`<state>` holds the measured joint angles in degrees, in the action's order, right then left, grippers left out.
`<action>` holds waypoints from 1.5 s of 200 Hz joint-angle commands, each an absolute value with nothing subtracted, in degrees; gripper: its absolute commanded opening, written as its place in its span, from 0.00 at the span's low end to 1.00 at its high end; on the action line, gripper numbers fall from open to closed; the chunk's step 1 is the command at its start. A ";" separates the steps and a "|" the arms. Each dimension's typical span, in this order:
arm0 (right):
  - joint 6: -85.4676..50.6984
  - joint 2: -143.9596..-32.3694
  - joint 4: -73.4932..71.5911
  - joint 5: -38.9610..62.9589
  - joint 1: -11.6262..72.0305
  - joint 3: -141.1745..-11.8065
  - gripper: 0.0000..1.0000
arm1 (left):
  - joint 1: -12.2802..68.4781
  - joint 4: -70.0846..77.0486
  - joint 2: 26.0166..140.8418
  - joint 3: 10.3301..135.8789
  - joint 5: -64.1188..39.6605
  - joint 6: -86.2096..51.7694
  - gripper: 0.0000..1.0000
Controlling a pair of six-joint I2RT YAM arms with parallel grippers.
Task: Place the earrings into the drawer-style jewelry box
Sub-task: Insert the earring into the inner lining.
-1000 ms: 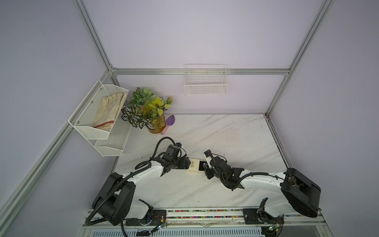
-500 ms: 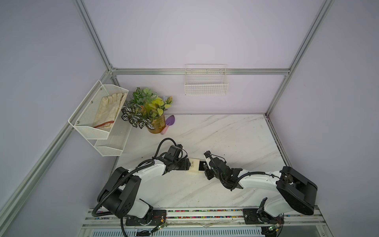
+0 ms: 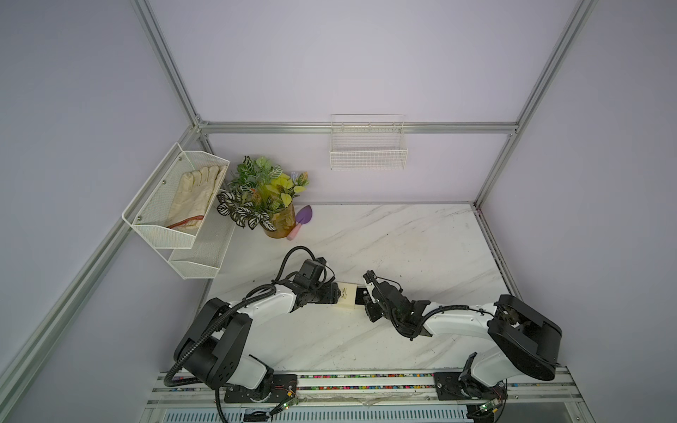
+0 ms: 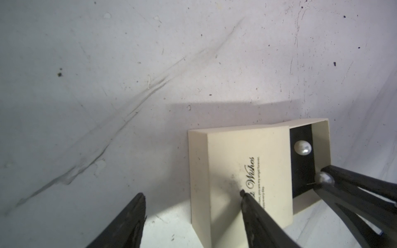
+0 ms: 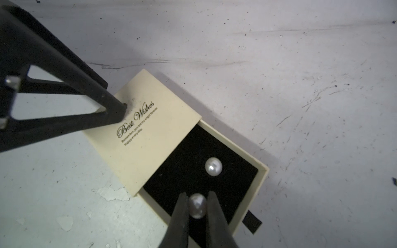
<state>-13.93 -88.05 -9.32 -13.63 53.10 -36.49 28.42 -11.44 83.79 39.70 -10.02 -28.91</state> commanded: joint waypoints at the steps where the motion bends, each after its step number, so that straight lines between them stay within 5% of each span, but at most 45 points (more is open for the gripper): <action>1: -13.06 -89.21 -10.54 -13.62 53.52 -38.01 0.03 | 28.60 -10.13 84.65 39.02 -9.84 -28.30 0.70; 300: -12.67 -91.00 -9.17 -14.24 53.45 -38.75 0.01 | 28.66 -10.26 84.94 39.20 -9.62 -28.12 0.70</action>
